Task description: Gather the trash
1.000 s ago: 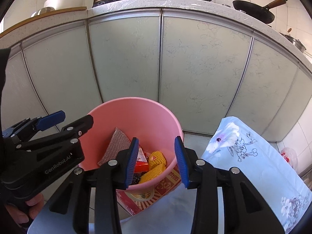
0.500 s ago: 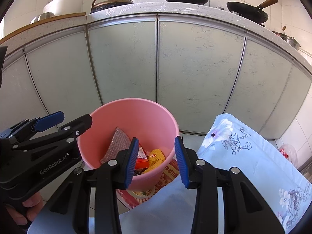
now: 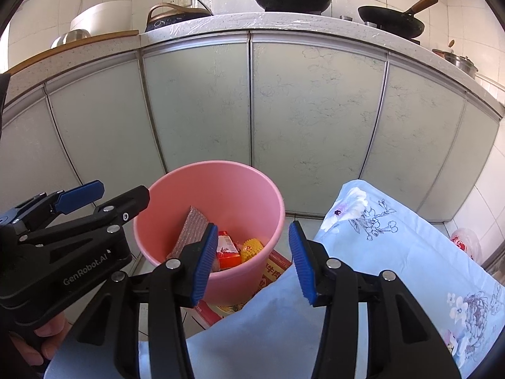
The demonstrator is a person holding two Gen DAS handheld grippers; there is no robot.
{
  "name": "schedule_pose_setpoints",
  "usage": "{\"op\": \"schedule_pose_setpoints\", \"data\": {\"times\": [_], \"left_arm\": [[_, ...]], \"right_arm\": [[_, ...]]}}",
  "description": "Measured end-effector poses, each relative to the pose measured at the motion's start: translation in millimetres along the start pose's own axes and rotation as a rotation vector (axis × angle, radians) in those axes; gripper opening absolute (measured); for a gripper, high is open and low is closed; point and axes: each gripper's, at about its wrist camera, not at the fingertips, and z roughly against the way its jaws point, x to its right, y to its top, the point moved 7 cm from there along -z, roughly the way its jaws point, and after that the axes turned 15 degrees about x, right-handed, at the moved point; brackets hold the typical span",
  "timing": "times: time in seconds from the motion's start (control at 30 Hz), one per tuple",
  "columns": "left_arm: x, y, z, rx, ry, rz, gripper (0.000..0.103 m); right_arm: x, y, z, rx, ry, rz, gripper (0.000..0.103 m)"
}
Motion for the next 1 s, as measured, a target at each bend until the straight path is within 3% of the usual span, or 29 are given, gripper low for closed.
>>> {"op": "schedule_pose_setpoints", "data": {"times": [1.0], "left_arm": [[18,10,39,0.056,-0.024,-0.039,0.062]], "right_arm": [[11,0,44,0.048,-0.041,-0.006,0.047]]}}
